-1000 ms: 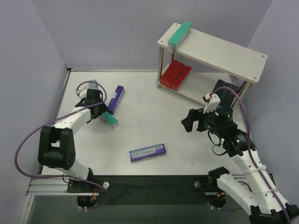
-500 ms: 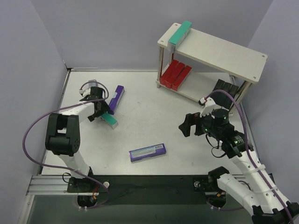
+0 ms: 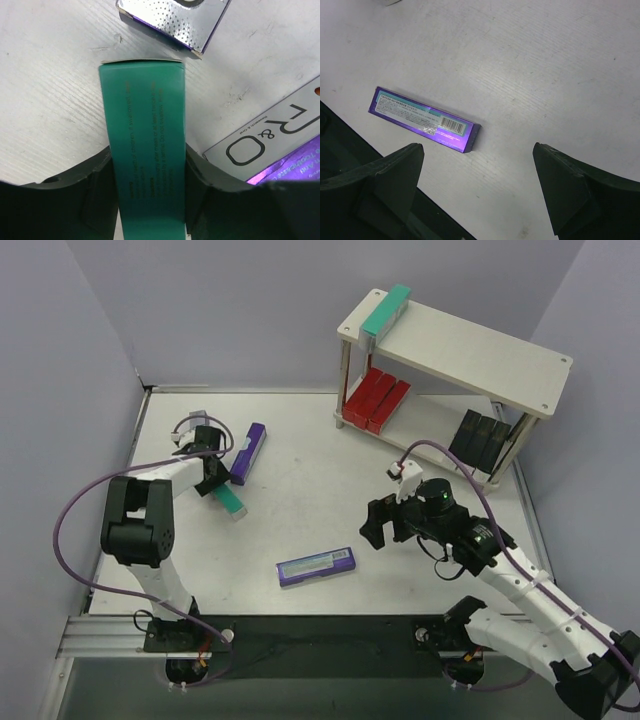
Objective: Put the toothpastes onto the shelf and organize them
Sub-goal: Pick up the toothpaste from the center of the board.
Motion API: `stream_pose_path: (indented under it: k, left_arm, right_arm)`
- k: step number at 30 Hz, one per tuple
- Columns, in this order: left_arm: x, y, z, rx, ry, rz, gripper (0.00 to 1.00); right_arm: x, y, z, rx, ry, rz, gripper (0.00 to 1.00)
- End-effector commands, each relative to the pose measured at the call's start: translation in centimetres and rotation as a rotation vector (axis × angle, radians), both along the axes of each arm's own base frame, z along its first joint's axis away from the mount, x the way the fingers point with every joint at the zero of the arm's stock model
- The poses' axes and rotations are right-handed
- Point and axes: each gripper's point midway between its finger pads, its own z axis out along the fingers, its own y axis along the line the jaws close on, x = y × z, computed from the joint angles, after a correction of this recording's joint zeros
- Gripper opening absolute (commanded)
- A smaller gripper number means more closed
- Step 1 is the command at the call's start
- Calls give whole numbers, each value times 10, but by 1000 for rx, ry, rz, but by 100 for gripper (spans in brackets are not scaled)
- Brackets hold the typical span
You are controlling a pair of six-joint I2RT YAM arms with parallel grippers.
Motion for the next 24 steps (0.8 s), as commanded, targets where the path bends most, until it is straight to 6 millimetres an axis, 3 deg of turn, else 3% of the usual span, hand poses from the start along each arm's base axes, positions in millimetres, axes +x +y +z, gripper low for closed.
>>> stream_pose_path:
  k: [1,9,17,24]
  left_arm:
    - [-19,-10,13,-63,1,-13,49]
    - [-51,-33,52,-104,-57,-56,43]
    - [-72,-97,94,-166,-129,-189,42]
    - [-86,-139,128,-258,-202,-234,42]
  right_arm:
    - [2,18,-1,8,-37,17,97]
    - [-3,57,-12,9,-102,75,97]
    - [3,101,4,80,-211,109,96]
    - [13,128,20,188,-222,93,97]
